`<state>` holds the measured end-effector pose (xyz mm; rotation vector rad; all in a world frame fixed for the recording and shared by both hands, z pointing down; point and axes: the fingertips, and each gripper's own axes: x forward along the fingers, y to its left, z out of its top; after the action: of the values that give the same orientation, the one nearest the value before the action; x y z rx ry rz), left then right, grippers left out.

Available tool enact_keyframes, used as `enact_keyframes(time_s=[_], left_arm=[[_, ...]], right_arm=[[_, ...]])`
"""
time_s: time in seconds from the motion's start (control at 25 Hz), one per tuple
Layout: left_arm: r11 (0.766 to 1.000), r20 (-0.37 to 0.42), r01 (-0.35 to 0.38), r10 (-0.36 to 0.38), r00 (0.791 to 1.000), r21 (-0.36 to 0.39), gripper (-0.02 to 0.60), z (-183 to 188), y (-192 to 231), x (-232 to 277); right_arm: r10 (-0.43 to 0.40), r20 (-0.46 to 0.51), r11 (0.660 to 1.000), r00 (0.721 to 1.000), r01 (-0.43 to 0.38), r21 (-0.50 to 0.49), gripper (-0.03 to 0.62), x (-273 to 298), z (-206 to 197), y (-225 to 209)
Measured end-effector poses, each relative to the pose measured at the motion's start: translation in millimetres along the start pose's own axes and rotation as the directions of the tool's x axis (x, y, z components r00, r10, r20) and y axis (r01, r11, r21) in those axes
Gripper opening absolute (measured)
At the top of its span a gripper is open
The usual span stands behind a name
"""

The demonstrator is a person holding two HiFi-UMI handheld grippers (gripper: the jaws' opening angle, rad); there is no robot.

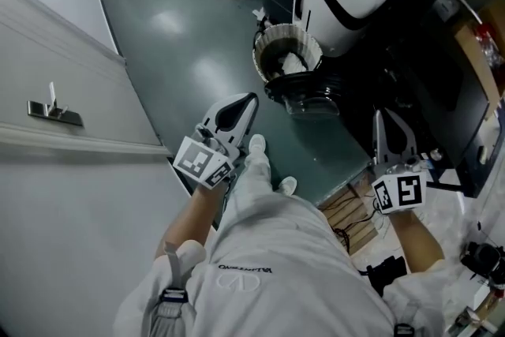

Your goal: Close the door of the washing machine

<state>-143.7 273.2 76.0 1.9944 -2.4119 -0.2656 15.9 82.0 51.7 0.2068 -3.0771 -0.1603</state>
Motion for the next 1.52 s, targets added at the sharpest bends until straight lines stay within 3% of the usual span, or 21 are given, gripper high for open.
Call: enact_keyframes(time_s=[0.4, 0.8, 1.2, 1.52], left_arm=[[0.999, -0.029, 0.035, -0.035, 0.999, 0.001, -0.003, -9, 58, 26], [0.991, -0.079, 0.103, -0.11, 0.991, -0.083, -0.003, -50, 152, 70], [0.963, -0.159, 0.226, -0.248, 0.956, -0.145, -0.003, -115, 223, 119], [0.947, -0.201, 0.267, -0.301, 0.932, -0.179, -0.003, -159, 236, 149]], right_arm=[[0.065, -0.081, 0.998, 0.995, -0.067, -0.013, 0.011, 87, -41, 25], [0.058, -0.163, 0.998, 0.985, -0.056, 0.015, 0.011, 194, -72, 45], [0.051, -0.26, 0.998, 0.964, -0.037, 0.056, 0.011, 275, -129, 62], [0.058, -0.325, 0.995, 0.944, -0.03, 0.091, 0.011, 296, -180, 65]])
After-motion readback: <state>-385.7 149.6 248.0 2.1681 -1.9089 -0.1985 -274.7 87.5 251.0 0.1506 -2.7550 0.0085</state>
